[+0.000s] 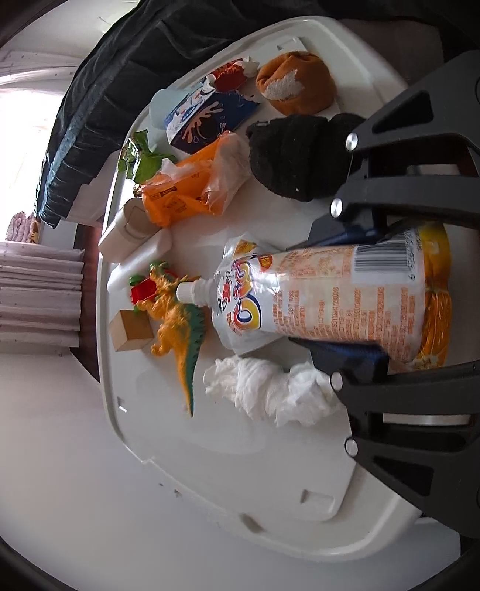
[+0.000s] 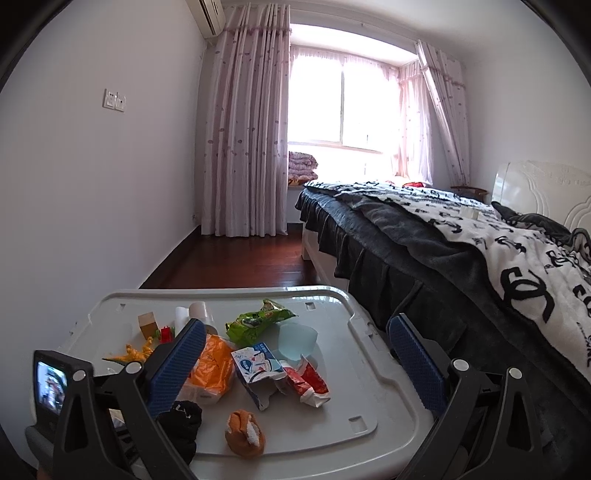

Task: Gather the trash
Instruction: 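Grasp the orange juice pouch with the left tool while the right tool grasps the black sock, then carry the pouch and sock down into the orange-lined bin and open both tools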

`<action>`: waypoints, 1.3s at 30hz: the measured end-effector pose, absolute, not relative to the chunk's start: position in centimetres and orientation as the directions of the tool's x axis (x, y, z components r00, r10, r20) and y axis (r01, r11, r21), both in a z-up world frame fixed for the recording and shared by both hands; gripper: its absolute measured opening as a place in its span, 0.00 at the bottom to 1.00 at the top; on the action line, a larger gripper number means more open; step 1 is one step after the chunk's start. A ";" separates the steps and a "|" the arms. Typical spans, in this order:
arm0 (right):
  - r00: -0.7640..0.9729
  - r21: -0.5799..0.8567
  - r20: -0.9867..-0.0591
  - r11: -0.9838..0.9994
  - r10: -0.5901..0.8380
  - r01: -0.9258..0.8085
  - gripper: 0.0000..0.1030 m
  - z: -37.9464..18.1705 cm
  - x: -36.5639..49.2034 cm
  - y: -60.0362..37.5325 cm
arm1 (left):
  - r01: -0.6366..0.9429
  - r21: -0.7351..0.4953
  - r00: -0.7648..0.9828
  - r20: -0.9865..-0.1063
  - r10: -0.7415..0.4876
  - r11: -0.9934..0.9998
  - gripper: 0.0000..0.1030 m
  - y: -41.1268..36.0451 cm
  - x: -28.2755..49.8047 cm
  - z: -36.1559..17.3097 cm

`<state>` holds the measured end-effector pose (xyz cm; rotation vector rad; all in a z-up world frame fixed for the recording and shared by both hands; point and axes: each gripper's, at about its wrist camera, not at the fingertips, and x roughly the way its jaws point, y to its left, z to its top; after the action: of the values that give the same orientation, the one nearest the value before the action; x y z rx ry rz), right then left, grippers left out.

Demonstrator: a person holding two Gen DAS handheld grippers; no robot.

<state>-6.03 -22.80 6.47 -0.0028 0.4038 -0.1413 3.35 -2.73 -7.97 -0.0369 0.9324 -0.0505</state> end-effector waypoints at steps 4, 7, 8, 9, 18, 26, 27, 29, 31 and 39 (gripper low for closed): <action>0.898 -0.030 -0.423 0.993 -0.118 0.117 0.95 5.4 -5.6 -22.4 | 0.019 -0.038 0.622 -0.782 -0.041 0.999 0.36 -1.7 1.8 -6.0; 0.879 -0.027 -0.470 0.997 -0.078 0.074 0.95 3.8 -5.4 -21.0 | 0.005 -0.041 0.644 -0.764 -0.035 0.999 0.36 -0.2 0.0 -4.3; 0.869 -0.024 -0.492 0.998 -0.060 0.055 0.95 3.1 -5.2 -20.3 | -0.001 -0.042 0.649 -0.760 -0.031 0.999 0.36 0.4 -0.7 -3.7; 0.855 -0.022 -0.517 0.999 -0.040 0.034 0.95 2.2 -5.1 -19.5 | -0.004 -0.044 0.653 -0.757 -0.030 0.999 0.36 0.9 -1.4 -3.2; 0.765 -0.037 -0.642 0.994 0.054 -0.102 0.95 -3.3 -3.8 -12.1 | -0.020 -0.057 0.690 -0.723 -0.027 0.998 0.37 4.6 -6.2 -0.8; 0.742 -0.095 -0.671 0.992 -0.002 -0.082 0.95 -5.9 -0.8 -8.9 | -0.038 -0.062 0.700 -0.714 -0.018 0.997 0.37 6.3 -7.1 -0.8; 0.740 -0.104 -0.672 0.992 -0.014 -0.076 0.95 -6.2 -0.5 -8.9 | -0.037 -0.060 0.701 -0.713 -0.017 0.997 0.37 6.3 -7.1 -0.9; 0.730 -0.109 -0.683 0.992 -0.026 -0.067 0.95 -6.8 0.1 -9.0 | -0.035 -0.067 0.698 -0.715 -0.024 0.997 0.37 6.5 -7.1 -1.0; 0.716 -0.114 -0.696 0.992 -0.041 -0.053 0.91 -7.4 0.5 -9.2 | -0.031 -0.071 0.693 -0.720 -0.030 0.997 0.37 6.5 -7.3 -1.2; 0.654 0.022 -0.754 0.998 0.058 -0.063 0.43 -8.3 1.3 -12.0 | -0.004 -0.076 0.683 -0.729 -0.053 0.997 0.37 6.0 -7.6 -1.4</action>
<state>1.33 -11.95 -8.31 -0.0064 0.8547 0.0686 -7.56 5.96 -1.35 -0.0732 0.8189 -0.0274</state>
